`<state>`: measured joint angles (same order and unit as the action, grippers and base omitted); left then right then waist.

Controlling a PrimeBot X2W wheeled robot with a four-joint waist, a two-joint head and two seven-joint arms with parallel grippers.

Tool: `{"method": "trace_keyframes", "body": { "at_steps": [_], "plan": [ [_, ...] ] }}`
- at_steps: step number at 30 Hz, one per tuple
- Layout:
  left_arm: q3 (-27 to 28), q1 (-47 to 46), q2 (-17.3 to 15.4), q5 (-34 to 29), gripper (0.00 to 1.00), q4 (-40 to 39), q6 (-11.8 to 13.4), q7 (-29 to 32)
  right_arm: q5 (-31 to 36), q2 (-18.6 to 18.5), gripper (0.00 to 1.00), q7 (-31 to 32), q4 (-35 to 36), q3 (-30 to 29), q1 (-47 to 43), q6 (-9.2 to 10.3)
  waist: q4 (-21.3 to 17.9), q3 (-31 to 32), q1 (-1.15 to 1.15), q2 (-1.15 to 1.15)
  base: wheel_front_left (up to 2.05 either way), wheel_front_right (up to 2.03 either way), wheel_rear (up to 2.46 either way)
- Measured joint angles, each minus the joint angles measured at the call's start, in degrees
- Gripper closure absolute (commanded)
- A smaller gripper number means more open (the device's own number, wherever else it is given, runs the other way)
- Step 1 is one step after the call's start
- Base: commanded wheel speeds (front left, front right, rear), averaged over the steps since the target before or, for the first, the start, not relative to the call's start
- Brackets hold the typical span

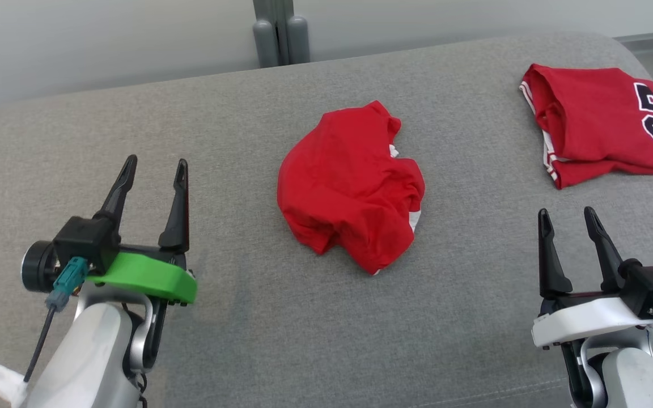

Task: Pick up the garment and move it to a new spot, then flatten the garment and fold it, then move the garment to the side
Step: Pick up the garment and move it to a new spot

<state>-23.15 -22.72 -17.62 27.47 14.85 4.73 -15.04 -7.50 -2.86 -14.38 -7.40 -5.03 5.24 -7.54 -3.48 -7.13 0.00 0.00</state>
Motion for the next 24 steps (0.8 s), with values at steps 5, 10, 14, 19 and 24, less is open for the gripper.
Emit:
{"method": "trace_keyframes", "body": {
  "at_steps": [5,10,14,19,24],
  "plan": [
    [4.41,5.69,0.15,-2.45,0.00,-3.68,0.23,0.00,0.14,-0.24,0.00,0.37,0.43,0.40,-0.31,0.00,2.75,1.37,0.00,0.00,0.00,0.00,0.00],
    [7.23,10.17,0.38,-4.19,0.00,-5.59,-0.76,-0.09,0.13,-0.62,0.00,0.76,0.71,1.16,-0.49,0.00,4.67,2.81,0.00,0.00,0.00,0.00,0.00],
    [9.54,13.90,0.90,-5.81,0.00,-6.53,-1.26,-0.09,0.14,-0.64,0.00,1.31,1.19,1.42,-1.32,0.00,5.61,4.08,0.00,0.00,0.00,0.00,0.00],
    [12.69,18.00,2.34,-6.54,0.00,-7.94,-2.22,-0.09,0.13,-0.86,0.00,1.88,1.77,1.65,-2.22,0.01,6.40,5.55,0.00,0.00,0.00,0.00,0.00],
    [14.32,21.64,4.03,-7.25,0.00,-8.77,-3.60,-0.09,-1.40,-0.80,0.00,2.42,2.33,2.18,-3.90,0.01,7.14,6.61,0.00,0.00,0.00,0.00,0.00]
  ]
}}
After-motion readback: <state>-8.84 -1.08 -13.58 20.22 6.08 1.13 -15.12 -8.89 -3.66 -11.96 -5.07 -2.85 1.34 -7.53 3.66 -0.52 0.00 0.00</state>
